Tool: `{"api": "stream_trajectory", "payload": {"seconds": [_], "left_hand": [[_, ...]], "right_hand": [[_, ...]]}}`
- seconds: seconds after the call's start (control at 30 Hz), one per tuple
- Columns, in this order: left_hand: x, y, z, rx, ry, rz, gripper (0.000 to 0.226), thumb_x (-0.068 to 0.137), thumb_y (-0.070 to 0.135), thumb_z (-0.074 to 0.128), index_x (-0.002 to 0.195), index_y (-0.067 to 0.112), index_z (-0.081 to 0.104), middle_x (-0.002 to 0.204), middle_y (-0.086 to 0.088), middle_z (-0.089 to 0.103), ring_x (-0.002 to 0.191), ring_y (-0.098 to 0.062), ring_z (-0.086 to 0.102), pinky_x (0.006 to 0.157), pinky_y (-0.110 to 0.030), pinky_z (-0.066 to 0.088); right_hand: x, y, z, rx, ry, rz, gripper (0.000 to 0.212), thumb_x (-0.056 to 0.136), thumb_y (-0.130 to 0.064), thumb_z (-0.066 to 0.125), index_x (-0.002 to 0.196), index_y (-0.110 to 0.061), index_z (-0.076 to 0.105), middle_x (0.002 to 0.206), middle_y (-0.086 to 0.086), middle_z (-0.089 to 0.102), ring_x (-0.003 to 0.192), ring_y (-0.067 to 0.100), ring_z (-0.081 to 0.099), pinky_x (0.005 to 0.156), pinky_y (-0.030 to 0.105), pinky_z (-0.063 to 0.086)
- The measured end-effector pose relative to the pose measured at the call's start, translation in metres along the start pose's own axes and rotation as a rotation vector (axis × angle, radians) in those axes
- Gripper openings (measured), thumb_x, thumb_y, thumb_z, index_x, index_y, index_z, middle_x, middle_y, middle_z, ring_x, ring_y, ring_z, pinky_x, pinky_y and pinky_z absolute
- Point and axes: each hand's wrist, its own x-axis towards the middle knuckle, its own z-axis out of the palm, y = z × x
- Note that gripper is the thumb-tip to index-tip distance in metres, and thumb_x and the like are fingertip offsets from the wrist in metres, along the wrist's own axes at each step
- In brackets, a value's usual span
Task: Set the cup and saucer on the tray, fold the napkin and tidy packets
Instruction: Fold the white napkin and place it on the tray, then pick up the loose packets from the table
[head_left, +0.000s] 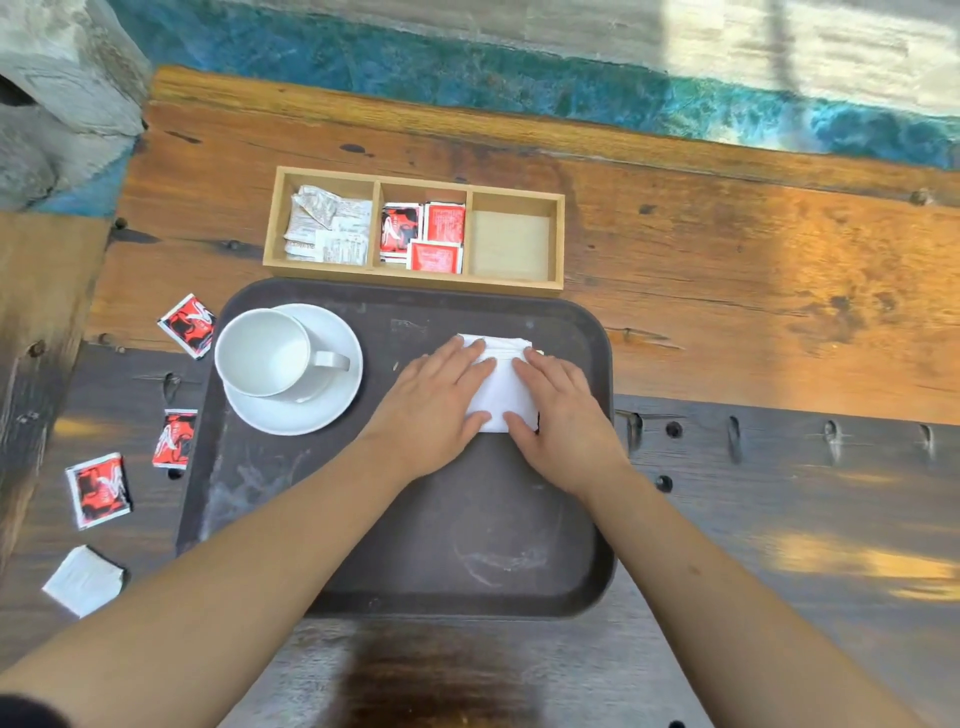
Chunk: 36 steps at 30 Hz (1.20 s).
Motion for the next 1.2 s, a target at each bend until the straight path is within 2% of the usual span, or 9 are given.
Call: {"api": "stream_trajectory", "payload": {"seconds": [0.07, 0.13, 0.4, 0.57, 0.67, 0.73, 0.83, 1.0, 1.2], "left_hand": [[0.002, -0.003, 0.004, 0.037, -0.069, -0.034, 0.064, 0.098, 0.048, 0.040, 0.153, 0.022, 0.020, 0.164, 0.001, 0.011, 0.150, -0.020, 0.007, 0.118, -0.045, 0.018], [0.004, -0.005, 0.006, 0.041, -0.102, -0.049, 0.064, 0.099, 0.049, 0.037, 0.154, 0.024, 0.015, 0.164, 0.003, 0.007, 0.150, -0.020, 0.006, 0.119, -0.046, 0.016], [0.010, 0.001, 0.002, -0.009, -0.168, -0.119, 0.064, 0.099, 0.045, 0.042, 0.154, 0.027, 0.014, 0.165, 0.006, 0.003, 0.150, -0.019, 0.004, 0.119, -0.048, 0.014], [0.005, 0.007, -0.008, -0.030, -0.205, -0.127, 0.062, 0.100, 0.032, 0.046, 0.154, 0.023, 0.015, 0.165, 0.004, -0.002, 0.150, -0.022, 0.003, 0.119, -0.047, 0.016], [-0.012, 0.006, -0.017, -0.061, -0.162, -0.090, 0.054, 0.099, 0.023, 0.048, 0.149, 0.021, 0.029, 0.164, -0.001, 0.007, 0.150, -0.024, 0.007, 0.117, -0.045, 0.019], [-0.033, 0.002, -0.024, -0.104, -0.117, -0.084, 0.050, 0.096, 0.025, 0.052, 0.144, 0.020, 0.038, 0.161, -0.003, 0.021, 0.147, -0.025, 0.018, 0.114, -0.043, 0.026], [-0.074, -0.009, -0.034, -0.183, -0.059, -0.108, 0.046, 0.093, 0.032, 0.056, 0.137, 0.022, 0.047, 0.144, -0.001, 0.042, 0.130, -0.023, 0.039, 0.107, -0.042, 0.038], [-0.162, -0.038, -0.036, -0.345, -0.015, -0.249, 0.035, 0.092, 0.035, 0.057, 0.126, 0.025, 0.055, 0.124, 0.002, 0.055, 0.118, -0.018, 0.048, 0.101, -0.037, 0.042], [-0.271, -0.079, -0.022, -0.367, 0.129, -0.524, 0.028, 0.089, 0.036, 0.061, 0.115, 0.024, 0.060, 0.114, 0.003, 0.060, 0.112, -0.020, 0.052, 0.098, -0.032, 0.041]], "right_hand": [[0.003, 0.000, 0.001, -0.055, -0.058, 0.060, 0.063, 0.097, -0.040, 0.053, 0.152, -0.016, 0.034, 0.162, 0.000, 0.029, 0.145, 0.024, 0.022, 0.115, 0.044, 0.034], [0.004, 0.000, 0.003, -0.096, -0.079, 0.078, 0.063, 0.098, -0.043, 0.050, 0.153, -0.018, 0.032, 0.163, -0.003, 0.026, 0.145, 0.023, 0.023, 0.114, 0.043, 0.034], [0.007, -0.013, 0.001, -0.226, -0.167, 0.147, 0.063, 0.101, -0.043, 0.045, 0.155, -0.020, 0.025, 0.166, -0.007, 0.017, 0.144, 0.024, 0.022, 0.106, 0.043, 0.042], [0.007, -0.028, -0.008, -0.354, -0.267, 0.174, 0.062, 0.102, -0.040, 0.041, 0.156, -0.018, 0.019, 0.167, -0.006, 0.011, 0.147, 0.028, 0.017, 0.108, 0.046, 0.041], [0.000, -0.037, -0.013, -0.387, -0.281, 0.179, 0.056, 0.101, -0.033, 0.045, 0.152, -0.017, 0.028, 0.164, 0.000, 0.020, 0.147, 0.028, 0.017, 0.109, 0.046, 0.040], [-0.008, -0.045, -0.013, -0.379, -0.273, 0.185, 0.051, 0.100, -0.031, 0.047, 0.147, -0.017, 0.036, 0.158, 0.003, 0.032, 0.143, 0.028, 0.025, 0.107, 0.045, 0.041], [-0.022, -0.058, -0.012, -0.375, -0.273, 0.183, 0.045, 0.098, -0.033, 0.050, 0.139, -0.017, 0.045, 0.144, 0.005, 0.046, 0.132, 0.028, 0.037, 0.100, 0.044, 0.046], [-0.044, -0.093, -0.005, -0.389, -0.296, 0.152, 0.040, 0.098, -0.035, 0.049, 0.135, -0.018, 0.047, 0.129, 0.006, 0.053, 0.123, 0.027, 0.045, 0.090, 0.041, 0.049], [-0.061, -0.154, 0.014, -0.359, -0.314, 0.046, 0.034, 0.098, -0.036, 0.049, 0.126, -0.017, 0.052, 0.123, 0.007, 0.057, 0.119, 0.028, 0.049, 0.091, 0.040, 0.050]]}}
